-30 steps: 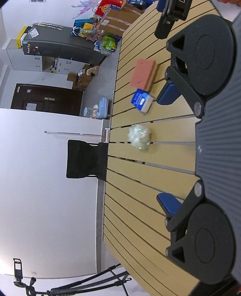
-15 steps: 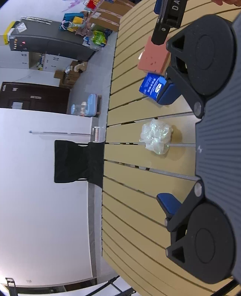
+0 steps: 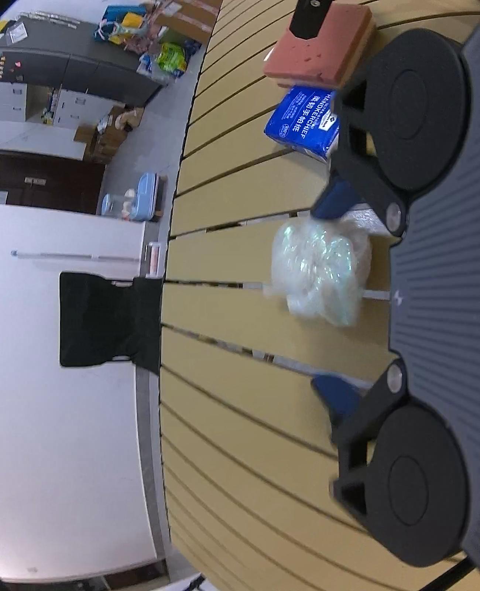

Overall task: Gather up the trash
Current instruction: 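Grasp the pink sponge with the right tool while the left tool grasps the clear plastic bag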

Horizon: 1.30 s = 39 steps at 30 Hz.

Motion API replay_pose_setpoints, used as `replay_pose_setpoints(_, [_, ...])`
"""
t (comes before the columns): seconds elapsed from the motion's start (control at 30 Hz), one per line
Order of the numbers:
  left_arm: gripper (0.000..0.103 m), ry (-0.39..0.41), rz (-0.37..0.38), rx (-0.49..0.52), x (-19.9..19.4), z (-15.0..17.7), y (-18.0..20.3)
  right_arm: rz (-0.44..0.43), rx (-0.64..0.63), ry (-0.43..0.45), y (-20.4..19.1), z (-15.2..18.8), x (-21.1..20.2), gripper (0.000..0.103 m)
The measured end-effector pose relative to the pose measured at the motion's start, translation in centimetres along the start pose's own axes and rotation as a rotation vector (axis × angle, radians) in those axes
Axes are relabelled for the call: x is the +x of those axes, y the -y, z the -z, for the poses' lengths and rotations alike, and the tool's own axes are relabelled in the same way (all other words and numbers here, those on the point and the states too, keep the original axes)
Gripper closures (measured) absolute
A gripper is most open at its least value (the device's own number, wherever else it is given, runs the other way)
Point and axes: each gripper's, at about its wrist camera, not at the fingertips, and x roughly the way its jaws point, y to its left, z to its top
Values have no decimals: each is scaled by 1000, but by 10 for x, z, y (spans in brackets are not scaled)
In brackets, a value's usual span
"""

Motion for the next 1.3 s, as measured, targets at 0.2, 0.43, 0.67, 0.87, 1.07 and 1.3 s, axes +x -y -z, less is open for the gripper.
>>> replay_pose_setpoints(0.2, [66,17,31,1,2,2,-8,5,38,-21,-3,-6,9,0])
replay_pose_setpoints(0.43, [65,34,14,-1,-7,3,-13,93,44,-96,-23,-14,33,0])
replay_pose_setpoints(0.67, [65,31,26,-27,-10,2,-24,216,52,-149,-29,-16,52,0])
replay_pose_setpoints(0.87, [65,40,35,-29,-13,1,-30,206,60,-155,-23,-11,54,0])
replay_pose_setpoints(1.07, [65,34,45,-40,-13,3,-28,215,70,-214,-19,-1,66,0])
replay_pose_setpoints(1.3, [65,33,46,-41,-20,3,-34,202,26,-197,-20,5,54,5])
